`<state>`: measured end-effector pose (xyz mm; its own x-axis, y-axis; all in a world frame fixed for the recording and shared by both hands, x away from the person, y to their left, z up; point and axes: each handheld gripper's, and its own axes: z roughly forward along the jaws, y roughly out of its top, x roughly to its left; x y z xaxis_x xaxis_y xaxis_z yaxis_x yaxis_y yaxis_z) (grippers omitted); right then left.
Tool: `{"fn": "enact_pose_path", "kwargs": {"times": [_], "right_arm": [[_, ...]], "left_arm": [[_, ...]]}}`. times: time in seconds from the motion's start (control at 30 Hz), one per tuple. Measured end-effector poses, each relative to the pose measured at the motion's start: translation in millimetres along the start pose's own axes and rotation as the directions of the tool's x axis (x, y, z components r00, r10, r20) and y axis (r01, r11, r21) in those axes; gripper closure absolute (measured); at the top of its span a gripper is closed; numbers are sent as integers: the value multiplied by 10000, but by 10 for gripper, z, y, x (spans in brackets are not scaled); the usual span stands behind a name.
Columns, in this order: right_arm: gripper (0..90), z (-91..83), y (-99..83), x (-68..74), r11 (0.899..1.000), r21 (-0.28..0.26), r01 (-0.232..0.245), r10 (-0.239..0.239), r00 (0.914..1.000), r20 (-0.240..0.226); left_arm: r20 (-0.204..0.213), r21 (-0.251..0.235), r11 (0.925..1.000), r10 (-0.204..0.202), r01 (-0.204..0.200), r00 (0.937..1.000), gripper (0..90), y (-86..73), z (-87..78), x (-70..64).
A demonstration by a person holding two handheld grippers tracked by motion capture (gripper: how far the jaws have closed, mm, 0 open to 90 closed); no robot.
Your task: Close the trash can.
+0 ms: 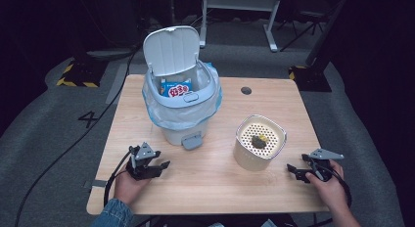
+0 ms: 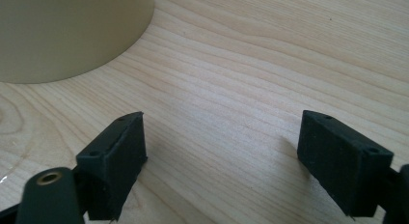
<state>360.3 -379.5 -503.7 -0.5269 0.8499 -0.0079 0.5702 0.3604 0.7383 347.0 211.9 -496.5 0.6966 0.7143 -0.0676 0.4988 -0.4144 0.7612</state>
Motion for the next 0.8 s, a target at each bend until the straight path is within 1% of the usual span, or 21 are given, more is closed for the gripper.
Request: {"fn": "enact_pose_path", "kwargs": {"times": [0.03, 0.07, 0.17, 0.23, 0.4, 0.5, 0.6, 0.67, 0.73, 0.8], "right_arm": [[174, 0, 0, -1, 10000, 2, 3, -3, 10000, 1], [169, 1, 0, -1, 10000, 6, -1, 1, 10000, 2], [157, 5, 2, -3, 10000, 20, -14, 14, 10000, 2], [150, 7, 3, -1, 10000, 56, 23, -23, 10000, -35], [150, 8, 3, -1, 10000, 56, 23, -23, 10000, -32], [150, 8, 3, -1, 10000, 55, 23, -22, 10000, -34], [150, 8, 3, -1, 10000, 54, 24, -24, 10000, -35], [150, 8, 2, -1, 10000, 53, 22, -22, 10000, -37], [150, 7, 2, -1, 10000, 52, 21, -21, 10000, -35], [150, 7, 2, -1, 10000, 53, 21, -21, 10000, -36]], "left_arm": [[85, -92, 9999, -69, 69, 9999, 431, 1, -17, 18], [100, -221, 9997, -134, 137, 9999, 430, 1, -41, 34], [116, -407, 9989, -238, 243, 9996, 430, 1, -104, 65], [284, -519, 9975, -457, 472, 9986, 430, 8, -150, 87], [242, -769, 9965, -320, 338, 9992, 421, 98, -295, 110], [354, -762, 9963, -374, 401, 9987, 404, 164, -367, 120], [302, -768, 9970, -106, 129, 9995, 405, 222, -440, 106], [554, -775, 9969, -69, 112, 9984, 405, 293, -513, 111], [637, -792, 9968, -6, 56, 9980, 403, 362, -585, 119], [779, -906, 9958, -22, 93, 9970, 401, 446, -679, 132]]}}
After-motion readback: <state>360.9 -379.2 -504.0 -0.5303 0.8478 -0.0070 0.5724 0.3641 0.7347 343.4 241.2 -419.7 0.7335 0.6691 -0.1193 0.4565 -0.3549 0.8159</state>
